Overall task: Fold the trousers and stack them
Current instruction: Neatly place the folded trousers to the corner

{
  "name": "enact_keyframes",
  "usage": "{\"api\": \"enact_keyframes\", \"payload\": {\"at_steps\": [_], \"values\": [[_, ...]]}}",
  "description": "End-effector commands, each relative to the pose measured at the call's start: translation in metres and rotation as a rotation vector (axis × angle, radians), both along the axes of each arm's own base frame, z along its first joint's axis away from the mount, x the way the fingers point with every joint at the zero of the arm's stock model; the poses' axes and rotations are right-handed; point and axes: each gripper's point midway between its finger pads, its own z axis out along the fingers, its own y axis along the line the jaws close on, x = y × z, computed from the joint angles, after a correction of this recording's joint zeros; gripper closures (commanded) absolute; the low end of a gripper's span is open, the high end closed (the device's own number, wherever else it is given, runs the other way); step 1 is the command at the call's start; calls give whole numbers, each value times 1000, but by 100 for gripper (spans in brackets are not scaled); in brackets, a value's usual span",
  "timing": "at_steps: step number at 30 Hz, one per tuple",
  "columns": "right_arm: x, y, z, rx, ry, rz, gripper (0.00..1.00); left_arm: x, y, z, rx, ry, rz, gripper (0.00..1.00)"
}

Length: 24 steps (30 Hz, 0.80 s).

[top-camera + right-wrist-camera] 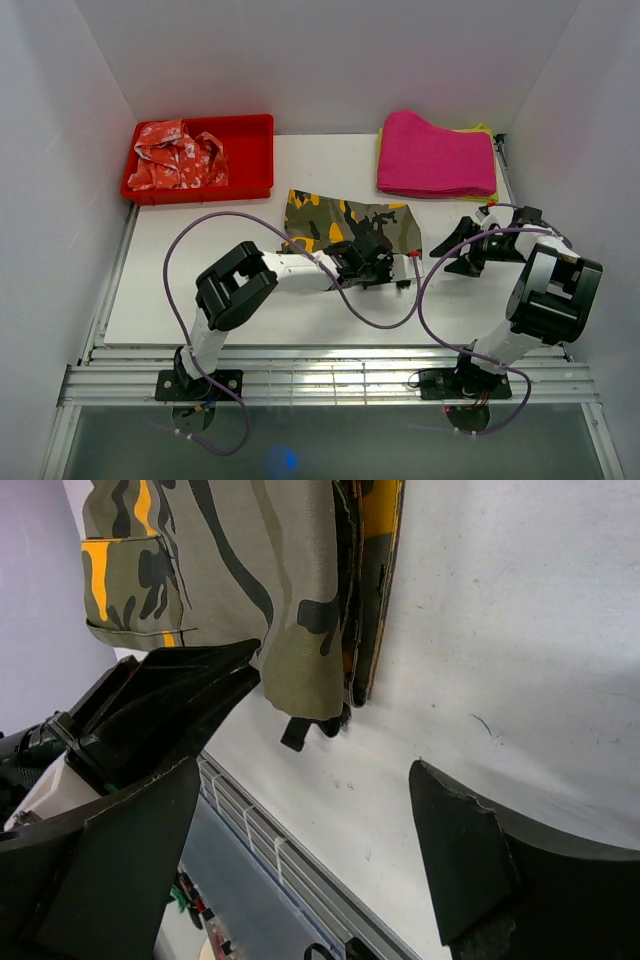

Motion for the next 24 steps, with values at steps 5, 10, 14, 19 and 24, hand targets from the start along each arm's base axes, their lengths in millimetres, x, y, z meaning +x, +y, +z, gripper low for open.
{"api": "enact_keyframes", "payload": {"at_steps": [5, 10, 14, 19, 24], "values": [[15, 17, -11, 93, 21, -32, 10, -16, -13, 55, -186, 155, -47, 100], [21, 28, -20, 99, 35, -18, 10, -10, -11, 66, -232, 222, -30, 100], [26, 40, -24, 104, 36, 2, 10, -4, -12, 73, -256, 239, -21, 100], [21, 51, -37, 87, 72, 23, 10, 4, -13, 83, -297, 285, -7, 100], [17, 52, -40, 78, 95, 24, 10, 13, -13, 88, -332, 334, 23, 100]]}}
